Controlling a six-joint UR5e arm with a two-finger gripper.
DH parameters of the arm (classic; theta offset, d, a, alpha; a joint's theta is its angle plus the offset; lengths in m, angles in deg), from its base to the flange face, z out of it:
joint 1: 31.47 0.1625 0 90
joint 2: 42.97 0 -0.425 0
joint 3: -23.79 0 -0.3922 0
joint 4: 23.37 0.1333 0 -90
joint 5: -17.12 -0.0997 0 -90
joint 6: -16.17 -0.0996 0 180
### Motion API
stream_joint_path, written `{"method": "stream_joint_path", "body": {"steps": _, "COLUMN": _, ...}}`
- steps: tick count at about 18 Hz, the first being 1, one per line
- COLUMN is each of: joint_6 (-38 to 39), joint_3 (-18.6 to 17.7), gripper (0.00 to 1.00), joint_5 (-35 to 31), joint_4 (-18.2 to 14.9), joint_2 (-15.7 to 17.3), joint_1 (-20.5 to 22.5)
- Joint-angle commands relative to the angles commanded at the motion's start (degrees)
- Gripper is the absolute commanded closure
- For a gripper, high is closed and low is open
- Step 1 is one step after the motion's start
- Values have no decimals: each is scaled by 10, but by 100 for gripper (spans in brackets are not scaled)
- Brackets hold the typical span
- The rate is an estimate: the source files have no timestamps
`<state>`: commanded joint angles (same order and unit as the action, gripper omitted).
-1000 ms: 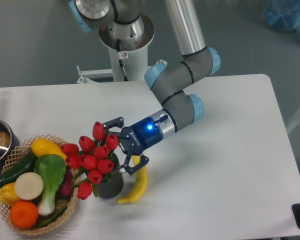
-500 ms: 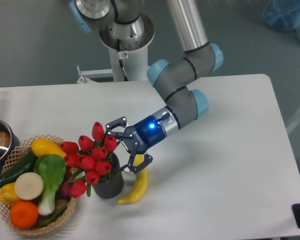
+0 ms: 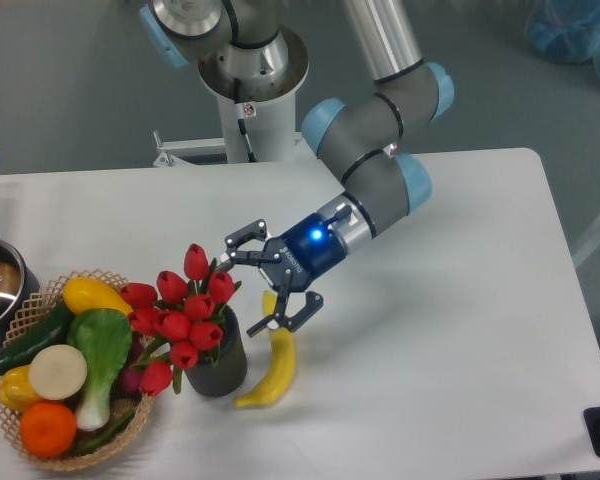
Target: Insert the flowers into the vase
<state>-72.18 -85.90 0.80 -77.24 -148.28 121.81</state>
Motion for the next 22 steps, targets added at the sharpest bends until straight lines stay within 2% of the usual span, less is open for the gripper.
{"method": "stream_joint_path", "body": {"steps": 4, "joint_6": 105, "joint_3": 41, "gripper": 0, "joint_5": -108, "joint_4": -1, "joint_2": 59, "joint_1": 8}}
{"method": "stream_joint_path", "body": {"steps": 7, "joint_6": 111, "joint_3": 48, "gripper": 0, "joint_5": -160, "joint_4": -3, "joint_2": 103, "joint_1": 10}}
{"method": "stream_joint_path", "body": {"steps": 10, "joint_6": 110, "joint_3": 55, "gripper": 0, "joint_5": -218, "joint_4": -4, "joint_2": 128, "joint_1": 10}}
{"method": "stream_joint_path", "body": {"steps": 13, "joint_6": 108, "joint_3": 83, "gripper": 0, "joint_5": -316, "joint_4": -15, "joint_2": 152, "joint_1": 6}}
{"method": "stream_joint_path", "body": {"steps": 15, "joint_6": 97, "joint_3": 91, "gripper": 0, "joint_5": -400, "joint_4": -35, "joint_2": 159, "joint_1": 0}}
{"method": "stream_joint_path", "body": {"steps": 17, "joint_6": 58, "joint_3": 91, "gripper": 0, "joint_5": -454, "joint_4": -45, "joint_2": 172, "joint_1": -4}}
{"method": "stream_joint_path", "body": {"steps": 18, "joint_6": 26, "joint_3": 92, "gripper": 0, "joint_5": -488, "joint_4": -62, "joint_2": 178, "joint_1": -9}}
{"method": "stream_joint_path", "body": {"steps": 19, "joint_6": 1, "joint_3": 94, "gripper": 0, "joint_5": -504, "joint_4": -75, "joint_2": 178, "joint_1": -9}}
{"method": "stream_joint_path", "body": {"steps": 22, "joint_6": -65, "joint_3": 89, "gripper": 0, "joint_5": -530, "joint_4": -84, "joint_2": 187, "joint_1": -9}}
